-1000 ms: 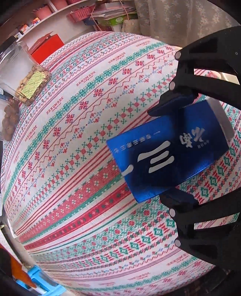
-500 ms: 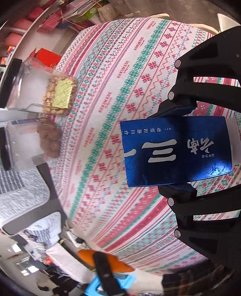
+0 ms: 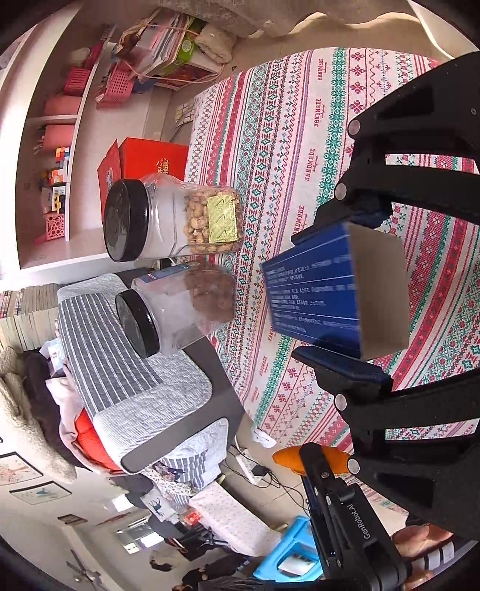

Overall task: Collect trash
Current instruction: 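Lift and carry the carrot pieces and blue box toward the white bin with both tools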

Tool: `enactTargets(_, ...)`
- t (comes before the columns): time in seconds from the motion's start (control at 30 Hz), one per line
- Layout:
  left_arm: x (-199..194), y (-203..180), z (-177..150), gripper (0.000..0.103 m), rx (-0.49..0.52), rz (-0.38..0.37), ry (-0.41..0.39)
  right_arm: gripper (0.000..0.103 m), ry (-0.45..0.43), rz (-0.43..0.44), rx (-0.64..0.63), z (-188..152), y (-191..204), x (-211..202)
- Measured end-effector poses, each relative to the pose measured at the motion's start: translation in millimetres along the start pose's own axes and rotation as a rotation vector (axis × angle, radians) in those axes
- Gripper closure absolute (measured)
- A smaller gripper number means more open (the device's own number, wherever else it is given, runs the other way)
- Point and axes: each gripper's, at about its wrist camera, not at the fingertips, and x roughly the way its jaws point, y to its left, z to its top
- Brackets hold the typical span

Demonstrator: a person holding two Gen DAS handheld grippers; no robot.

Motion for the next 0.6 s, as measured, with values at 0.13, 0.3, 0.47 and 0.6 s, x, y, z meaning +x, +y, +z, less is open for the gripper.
enactTargets(0.13,-6,-6,1,0.081,0.002,-0.004,-0.023,0.051,-0.042,-0.026,0.038,0,-6,-10)
enactTargets(0.3,-13,-12,1,0.081,-0.001,-0.009,-0.043,0.051,-0.088,-0.064,0.089,2,-17,-21)
enactTargets(0.47,-20,-24,1,0.081,0.008,0.002,-0.083,0.051,-0.128,-0.109,0.118,1,-25,-34)
enactTargets(0.6,-26,-32,0,0.081,0.017,0.007,-0.118,0.051,-0.155,-0.123,0.118,0,-26,-44)
